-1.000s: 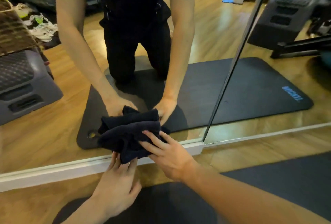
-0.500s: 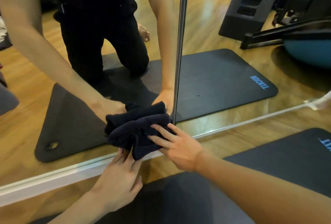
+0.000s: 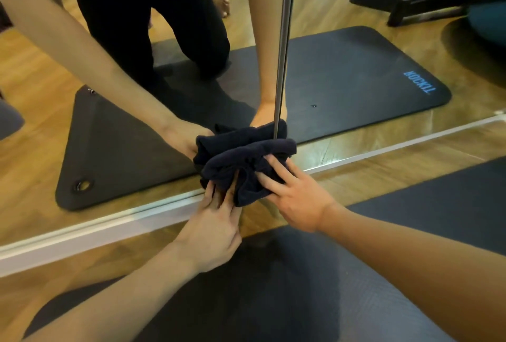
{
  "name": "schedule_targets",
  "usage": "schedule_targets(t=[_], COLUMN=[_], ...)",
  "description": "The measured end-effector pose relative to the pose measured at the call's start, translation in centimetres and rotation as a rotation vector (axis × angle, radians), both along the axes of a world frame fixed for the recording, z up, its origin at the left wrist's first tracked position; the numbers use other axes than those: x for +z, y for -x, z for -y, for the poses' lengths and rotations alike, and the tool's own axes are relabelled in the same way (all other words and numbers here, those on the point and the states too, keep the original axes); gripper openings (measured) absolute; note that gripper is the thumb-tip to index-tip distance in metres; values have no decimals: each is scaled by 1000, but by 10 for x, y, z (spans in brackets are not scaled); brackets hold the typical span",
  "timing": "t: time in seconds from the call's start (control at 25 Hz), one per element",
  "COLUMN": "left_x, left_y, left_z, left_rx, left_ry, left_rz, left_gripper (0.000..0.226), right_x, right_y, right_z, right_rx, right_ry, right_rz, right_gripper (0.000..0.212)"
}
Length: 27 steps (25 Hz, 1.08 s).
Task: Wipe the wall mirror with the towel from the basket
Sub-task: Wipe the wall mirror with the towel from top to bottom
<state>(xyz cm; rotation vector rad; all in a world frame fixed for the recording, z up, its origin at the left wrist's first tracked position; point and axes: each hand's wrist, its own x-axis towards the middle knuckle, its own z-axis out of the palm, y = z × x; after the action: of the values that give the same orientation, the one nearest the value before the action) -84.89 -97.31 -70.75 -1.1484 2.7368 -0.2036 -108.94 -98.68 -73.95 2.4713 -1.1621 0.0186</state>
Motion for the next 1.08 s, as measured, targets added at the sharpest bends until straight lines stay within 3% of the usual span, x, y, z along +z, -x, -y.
schedule_targets(t=[0.24, 0.4, 0.56, 1.08], left_x=[-22, -28, -35, -44], left_y=[8, -13, -67, -279], left_z=[-10, -20, -28, -55], left_rx=[100, 184, 226, 393], left_ry=[-8, 22, 11, -63], left_rz=[80, 58, 28, 130], left_gripper=[81, 85, 93, 81], right_x=[-14, -17, -24, -39], right_y=[-20, -47, -96, -304], right_z=[-15, -21, -22, -24], right_rx=[-100, -85, -64, 148], right_ry=[-122, -230, -336, -235], right_rz=[49, 56, 35, 178], right_gripper=[90, 90, 88, 71])
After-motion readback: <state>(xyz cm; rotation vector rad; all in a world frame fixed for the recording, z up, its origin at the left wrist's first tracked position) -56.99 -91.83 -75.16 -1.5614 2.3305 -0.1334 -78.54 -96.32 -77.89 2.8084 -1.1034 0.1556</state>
